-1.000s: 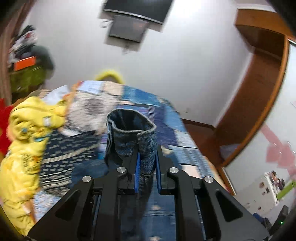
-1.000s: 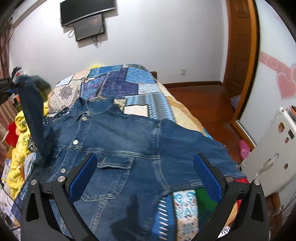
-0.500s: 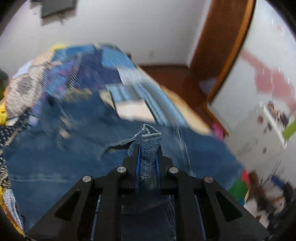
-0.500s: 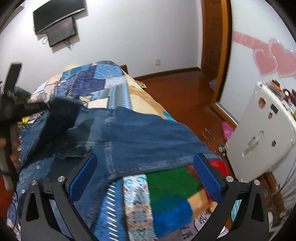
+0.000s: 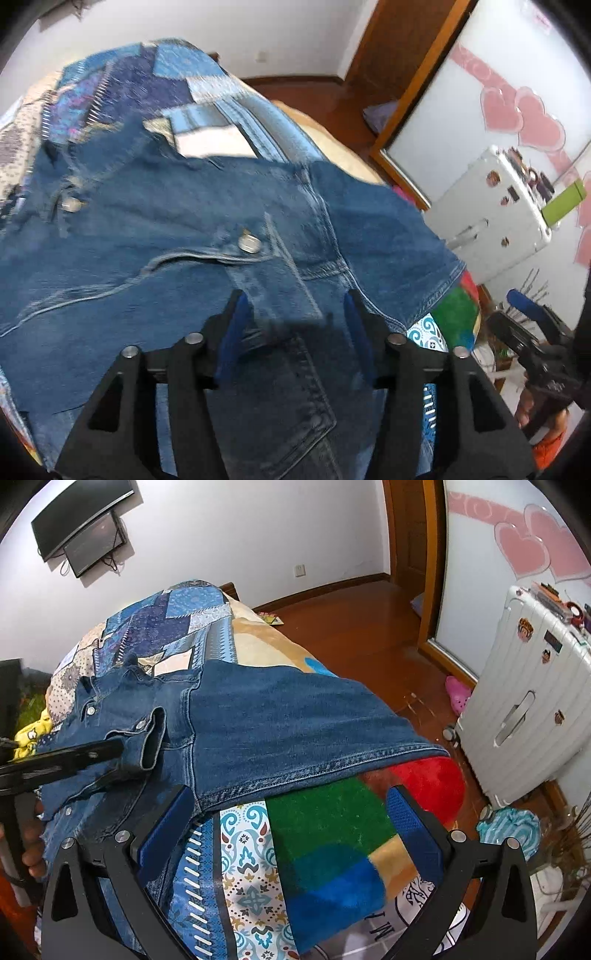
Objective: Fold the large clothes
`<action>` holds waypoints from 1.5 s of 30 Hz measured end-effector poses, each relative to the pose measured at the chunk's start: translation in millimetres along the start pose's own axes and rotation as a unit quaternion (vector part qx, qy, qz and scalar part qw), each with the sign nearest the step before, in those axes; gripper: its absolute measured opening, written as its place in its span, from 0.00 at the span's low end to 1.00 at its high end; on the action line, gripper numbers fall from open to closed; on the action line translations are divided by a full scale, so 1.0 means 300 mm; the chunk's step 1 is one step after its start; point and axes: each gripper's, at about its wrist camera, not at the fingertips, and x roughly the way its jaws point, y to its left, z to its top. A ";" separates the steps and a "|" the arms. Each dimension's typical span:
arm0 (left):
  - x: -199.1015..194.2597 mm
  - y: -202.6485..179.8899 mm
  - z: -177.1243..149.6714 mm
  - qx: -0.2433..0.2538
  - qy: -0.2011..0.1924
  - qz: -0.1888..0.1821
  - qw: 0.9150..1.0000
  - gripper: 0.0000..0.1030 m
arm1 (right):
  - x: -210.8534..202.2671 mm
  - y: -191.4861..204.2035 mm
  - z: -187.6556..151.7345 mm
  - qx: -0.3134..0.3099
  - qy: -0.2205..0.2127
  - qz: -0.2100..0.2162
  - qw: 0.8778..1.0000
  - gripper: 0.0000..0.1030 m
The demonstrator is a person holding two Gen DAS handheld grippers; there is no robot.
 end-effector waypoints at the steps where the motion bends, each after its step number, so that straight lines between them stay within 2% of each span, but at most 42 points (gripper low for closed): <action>1: -0.033 0.020 0.001 -0.004 -0.011 0.004 1.000 0.62 | 0.000 -0.009 0.005 0.003 0.001 0.004 1.000 1.00; 5: -0.157 0.108 0.001 -0.012 -0.056 0.059 0.997 0.73 | 0.000 -0.046 0.035 0.015 0.001 0.017 1.000 1.00; 7: -0.221 0.176 -0.019 -0.021 -0.077 0.102 0.992 0.81 | 0.009 -0.073 0.053 0.023 0.005 0.025 0.999 1.00; 8: -0.248 0.205 -0.035 -0.026 -0.084 0.116 0.989 0.82 | 0.016 -0.081 0.060 0.026 0.008 0.027 0.999 1.00; 12: -0.315 0.310 -0.111 -0.039 -0.093 0.178 0.979 0.86 | 0.066 -0.142 0.076 0.053 0.031 0.049 0.997 1.00; 15: -0.345 0.388 -0.190 -0.054 -0.079 0.213 0.972 0.86 | 0.133 -0.198 0.074 0.086 0.064 0.074 0.991 1.00; 21: -0.370 0.506 -0.341 -0.138 -0.065 0.196 0.969 0.86 | 0.263 -0.313 0.060 0.162 0.119 0.120 0.972 1.00; 26: -0.384 0.553 -0.418 -0.196 -0.070 0.183 0.961 0.86 | 0.313 -0.388 0.073 0.217 0.110 0.164 0.956 0.99; 31: -0.382 0.563 -0.451 -0.221 -0.067 0.178 0.956 0.86 | 0.362 -0.431 0.077 0.251 0.105 0.158 0.949 0.81; 34: -0.383 0.563 -0.463 -0.222 -0.064 0.180 0.956 0.86 | 0.376 -0.440 0.081 0.263 0.095 0.136 0.950 0.62; 35: -0.383 0.560 -0.465 -0.222 -0.064 0.181 0.956 0.86 | 0.379 -0.443 0.083 0.269 0.092 0.124 0.951 0.52; 39: -0.390 0.548 -0.471 -0.215 -0.064 0.186 0.957 0.86 | 0.375 -0.464 0.091 0.299 0.082 0.102 0.945 0.24; 42: -0.400 0.545 -0.475 -0.211 -0.067 0.188 0.957 0.86 | 0.347 -0.464 0.113 0.305 0.073 0.108 0.943 0.15; 45: -0.407 0.545 -0.479 -0.210 -0.071 0.189 0.957 0.86 | 0.293 -0.437 0.155 0.292 0.055 0.110 0.949 0.11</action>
